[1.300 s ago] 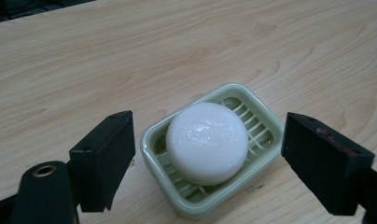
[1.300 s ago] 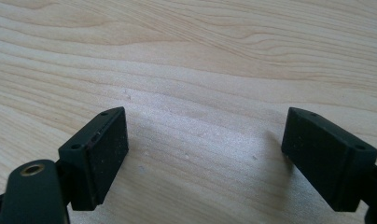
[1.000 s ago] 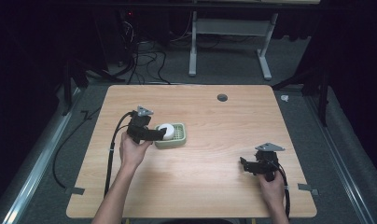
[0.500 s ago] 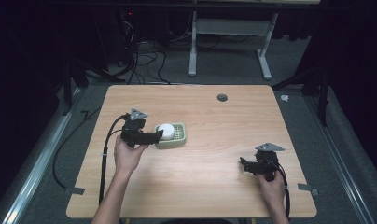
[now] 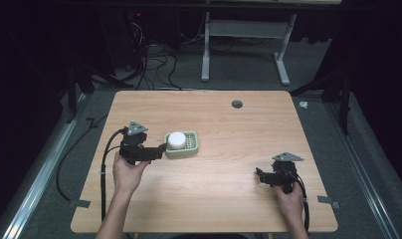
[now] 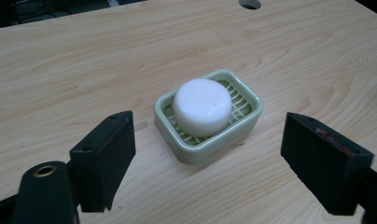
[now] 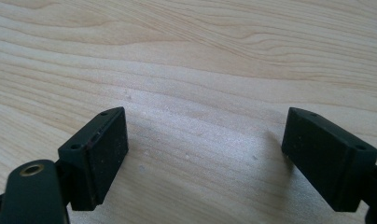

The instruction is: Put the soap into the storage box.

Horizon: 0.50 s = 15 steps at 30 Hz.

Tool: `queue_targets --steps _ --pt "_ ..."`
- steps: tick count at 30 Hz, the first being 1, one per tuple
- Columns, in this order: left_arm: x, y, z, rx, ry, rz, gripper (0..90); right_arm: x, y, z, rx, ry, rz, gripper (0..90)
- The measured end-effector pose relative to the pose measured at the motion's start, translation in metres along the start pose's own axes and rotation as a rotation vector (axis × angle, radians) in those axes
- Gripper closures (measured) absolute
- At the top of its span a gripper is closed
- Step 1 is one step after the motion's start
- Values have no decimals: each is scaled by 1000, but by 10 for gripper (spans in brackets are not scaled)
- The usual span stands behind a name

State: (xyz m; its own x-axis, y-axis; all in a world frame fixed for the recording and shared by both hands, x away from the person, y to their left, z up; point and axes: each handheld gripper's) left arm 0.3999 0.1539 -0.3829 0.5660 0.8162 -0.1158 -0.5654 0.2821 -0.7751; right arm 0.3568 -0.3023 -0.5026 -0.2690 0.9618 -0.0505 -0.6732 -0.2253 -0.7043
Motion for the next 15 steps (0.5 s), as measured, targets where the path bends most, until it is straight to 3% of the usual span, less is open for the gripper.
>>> queue_targets --steps 15 --pt "-1 12 18 -29 -3 10 183 0 0 0 0 0 0 154"
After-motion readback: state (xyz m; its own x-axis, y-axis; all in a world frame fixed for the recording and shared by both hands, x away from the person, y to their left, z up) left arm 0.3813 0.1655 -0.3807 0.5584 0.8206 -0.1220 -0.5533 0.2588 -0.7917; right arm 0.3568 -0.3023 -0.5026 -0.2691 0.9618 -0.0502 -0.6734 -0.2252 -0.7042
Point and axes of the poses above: each handheld gripper's, and its own axes: z roughly backward along the jaws, y roughly out of its underside, x roughly to its left, and after that the axes turned 3 degrees about y, right-handed
